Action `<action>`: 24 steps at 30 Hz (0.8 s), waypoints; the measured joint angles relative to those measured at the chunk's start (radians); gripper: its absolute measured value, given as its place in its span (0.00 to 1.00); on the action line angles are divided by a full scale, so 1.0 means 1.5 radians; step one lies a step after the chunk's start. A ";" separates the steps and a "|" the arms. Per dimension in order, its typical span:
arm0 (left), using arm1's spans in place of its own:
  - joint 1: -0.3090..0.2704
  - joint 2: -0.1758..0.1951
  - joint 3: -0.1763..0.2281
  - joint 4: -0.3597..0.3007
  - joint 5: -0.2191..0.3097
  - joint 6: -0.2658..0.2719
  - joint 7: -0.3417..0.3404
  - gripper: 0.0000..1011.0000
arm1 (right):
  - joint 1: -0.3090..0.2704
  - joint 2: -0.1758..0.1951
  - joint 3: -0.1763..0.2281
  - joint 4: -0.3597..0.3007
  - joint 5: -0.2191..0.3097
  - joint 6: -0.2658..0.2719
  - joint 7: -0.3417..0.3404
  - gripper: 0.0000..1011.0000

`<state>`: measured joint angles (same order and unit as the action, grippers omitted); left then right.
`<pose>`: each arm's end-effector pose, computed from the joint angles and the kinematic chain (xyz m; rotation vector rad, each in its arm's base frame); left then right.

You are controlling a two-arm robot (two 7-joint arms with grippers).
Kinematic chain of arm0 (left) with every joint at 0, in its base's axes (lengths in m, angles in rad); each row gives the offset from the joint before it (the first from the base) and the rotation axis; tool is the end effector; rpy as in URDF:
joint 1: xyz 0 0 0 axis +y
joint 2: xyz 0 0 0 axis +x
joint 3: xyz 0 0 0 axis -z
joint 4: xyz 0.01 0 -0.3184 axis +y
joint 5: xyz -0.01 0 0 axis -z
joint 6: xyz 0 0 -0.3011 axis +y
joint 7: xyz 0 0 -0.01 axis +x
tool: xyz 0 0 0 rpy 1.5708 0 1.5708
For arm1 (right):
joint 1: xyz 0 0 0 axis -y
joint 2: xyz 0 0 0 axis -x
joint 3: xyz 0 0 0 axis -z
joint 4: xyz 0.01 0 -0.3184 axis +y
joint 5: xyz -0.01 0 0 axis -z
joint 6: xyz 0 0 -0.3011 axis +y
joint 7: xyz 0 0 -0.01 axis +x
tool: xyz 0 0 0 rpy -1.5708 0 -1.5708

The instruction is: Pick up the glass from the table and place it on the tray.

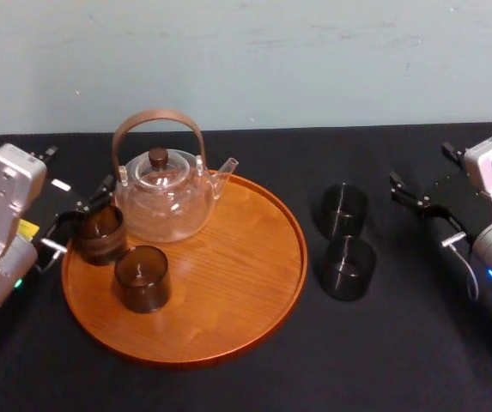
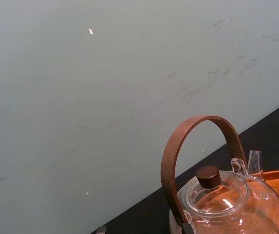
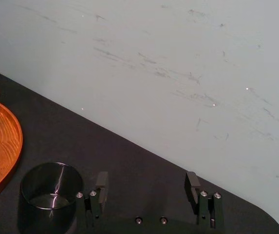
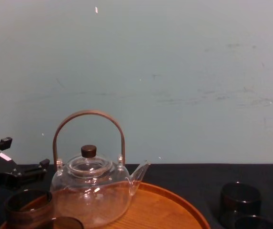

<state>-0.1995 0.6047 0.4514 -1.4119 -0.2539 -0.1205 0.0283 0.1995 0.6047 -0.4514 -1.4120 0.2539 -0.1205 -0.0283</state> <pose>0.3554 0.1009 -0.3237 0.3046 -0.2850 1.2480 0.3554 -0.1009 -0.3237 -0.3045 -0.2850 -1.2480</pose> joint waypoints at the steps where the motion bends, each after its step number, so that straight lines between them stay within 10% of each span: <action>1: 0.000 0.000 0.000 0.000 0.000 0.000 0.000 0.99 | 0.000 0.000 0.000 0.000 0.000 0.000 0.000 0.99; 24: 0.000 0.000 0.000 0.000 0.000 0.000 0.000 0.99 | -0.008 0.003 0.005 -0.005 0.000 0.000 0.023 0.99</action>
<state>-0.1995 0.6047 0.4514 -1.4120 -0.2539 -0.1205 0.0283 0.1881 0.6086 -0.4436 -1.4202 0.2541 -0.1198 0.0061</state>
